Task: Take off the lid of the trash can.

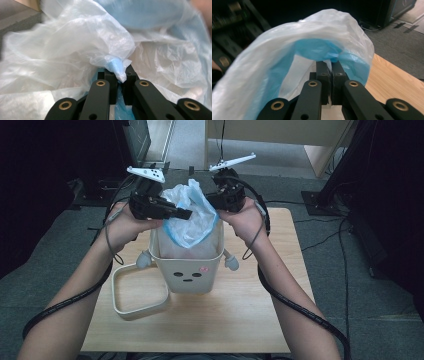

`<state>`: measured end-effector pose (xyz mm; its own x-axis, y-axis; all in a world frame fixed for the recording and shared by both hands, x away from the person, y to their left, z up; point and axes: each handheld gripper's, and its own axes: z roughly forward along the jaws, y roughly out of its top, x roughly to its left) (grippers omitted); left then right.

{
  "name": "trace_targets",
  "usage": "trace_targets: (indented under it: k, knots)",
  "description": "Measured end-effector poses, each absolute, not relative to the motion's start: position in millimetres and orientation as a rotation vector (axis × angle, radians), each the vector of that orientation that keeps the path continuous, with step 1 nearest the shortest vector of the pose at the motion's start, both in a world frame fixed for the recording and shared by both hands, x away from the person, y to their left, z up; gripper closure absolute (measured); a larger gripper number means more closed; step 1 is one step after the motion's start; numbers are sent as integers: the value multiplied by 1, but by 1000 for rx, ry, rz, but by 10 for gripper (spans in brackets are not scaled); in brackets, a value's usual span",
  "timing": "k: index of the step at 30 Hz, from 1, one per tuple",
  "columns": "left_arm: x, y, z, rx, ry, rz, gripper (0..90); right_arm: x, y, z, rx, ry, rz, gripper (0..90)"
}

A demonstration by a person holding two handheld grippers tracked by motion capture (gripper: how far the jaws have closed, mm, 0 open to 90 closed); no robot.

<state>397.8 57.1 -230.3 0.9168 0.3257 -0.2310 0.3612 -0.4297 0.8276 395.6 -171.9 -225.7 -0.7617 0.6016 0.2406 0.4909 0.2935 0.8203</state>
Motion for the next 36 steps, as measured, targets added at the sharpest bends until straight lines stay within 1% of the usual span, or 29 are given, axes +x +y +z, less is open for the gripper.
trace_targets:
  k: [2, 4, 10, 13, 20, 28, 31, 34, 36]
  knots:
    - [402, 59, -232, 2045, 521, -45, 868, 395, -173, -229, 1032, 2434, 1462, 846]
    - [406, 60, -233, 2045, 544, -41, 868, 395, -176, -230, 1028, 2417, 1449, 767]
    - [414, 62, -233, 2047, 615, -5, 868, 394, -197, -232, 1020, 2417, 1442, 605]
    - [416, 62, -234, 2060, 632, 19, 867, 391, -209, -234, 1013, 2420, 1460, 563]
    - [418, 63, -233, 2069, 643, 50, 868, 384, -231, -235, 967, 2447, 1464, 556]
    - [420, 67, -232, 2077, 658, 65, 867, 373, -249, -220, 908, 2446, 1610, 649]
    - [421, 65, -232, 2072, 659, 54, 867, 368, -245, -214, 869, 2459, 1634, 661]
    - [419, 60, -231, 2075, 643, 49, 867, 366, -231, -215, 815, 2504, 1657, 659]
    - [419, 58, -230, 2077, 638, 45, 867, 366, -219, -217, 772, 2526, 1657, 624]
